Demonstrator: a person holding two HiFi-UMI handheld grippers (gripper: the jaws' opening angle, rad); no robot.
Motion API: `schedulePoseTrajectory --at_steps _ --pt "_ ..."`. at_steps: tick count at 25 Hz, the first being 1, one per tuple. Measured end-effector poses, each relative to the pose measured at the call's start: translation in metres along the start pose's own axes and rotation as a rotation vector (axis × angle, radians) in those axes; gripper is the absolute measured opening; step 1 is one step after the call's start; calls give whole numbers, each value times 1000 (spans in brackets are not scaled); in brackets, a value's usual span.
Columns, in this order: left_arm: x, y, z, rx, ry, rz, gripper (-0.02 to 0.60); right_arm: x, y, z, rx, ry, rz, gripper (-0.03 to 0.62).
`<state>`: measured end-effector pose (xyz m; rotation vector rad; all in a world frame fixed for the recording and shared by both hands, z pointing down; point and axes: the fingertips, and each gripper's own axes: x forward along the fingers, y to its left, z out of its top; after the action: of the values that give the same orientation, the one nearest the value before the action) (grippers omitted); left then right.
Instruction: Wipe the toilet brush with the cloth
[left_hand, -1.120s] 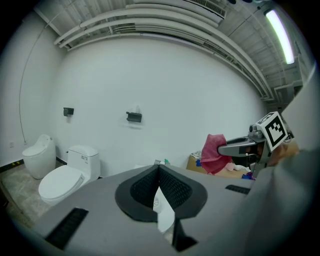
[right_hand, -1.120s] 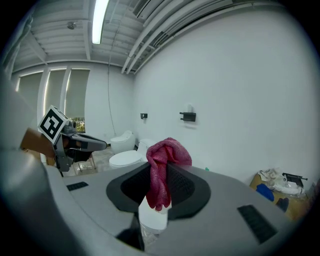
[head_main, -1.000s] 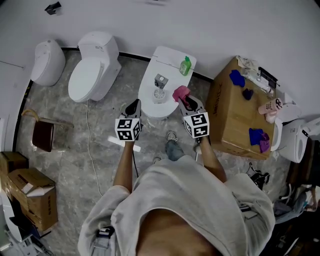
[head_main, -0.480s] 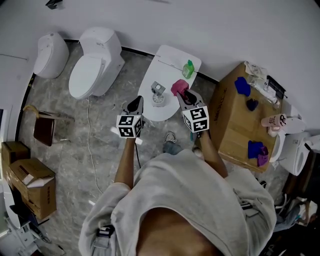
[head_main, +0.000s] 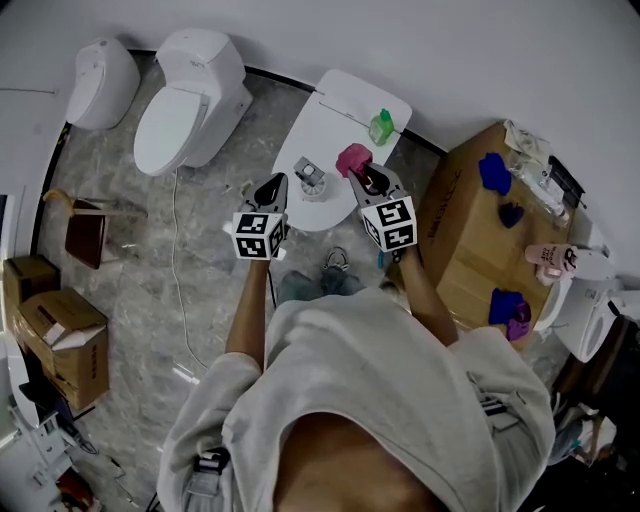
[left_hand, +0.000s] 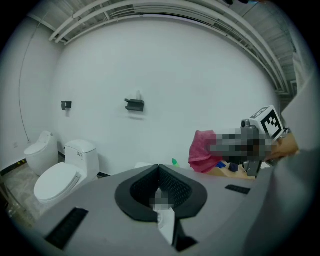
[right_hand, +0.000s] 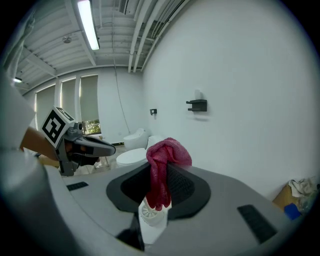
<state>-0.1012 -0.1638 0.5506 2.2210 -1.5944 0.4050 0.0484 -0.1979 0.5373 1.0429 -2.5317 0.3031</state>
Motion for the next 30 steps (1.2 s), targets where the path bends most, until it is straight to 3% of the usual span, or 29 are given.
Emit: schedulePoseTrajectory --at_steps 19,30 --pt "54 -21 -15 44 80 -136 18 35 -2 -13 38 60 23 100" --pt "60 -22 -31 53 119 -175 18 58 13 2 50 38 109 100"
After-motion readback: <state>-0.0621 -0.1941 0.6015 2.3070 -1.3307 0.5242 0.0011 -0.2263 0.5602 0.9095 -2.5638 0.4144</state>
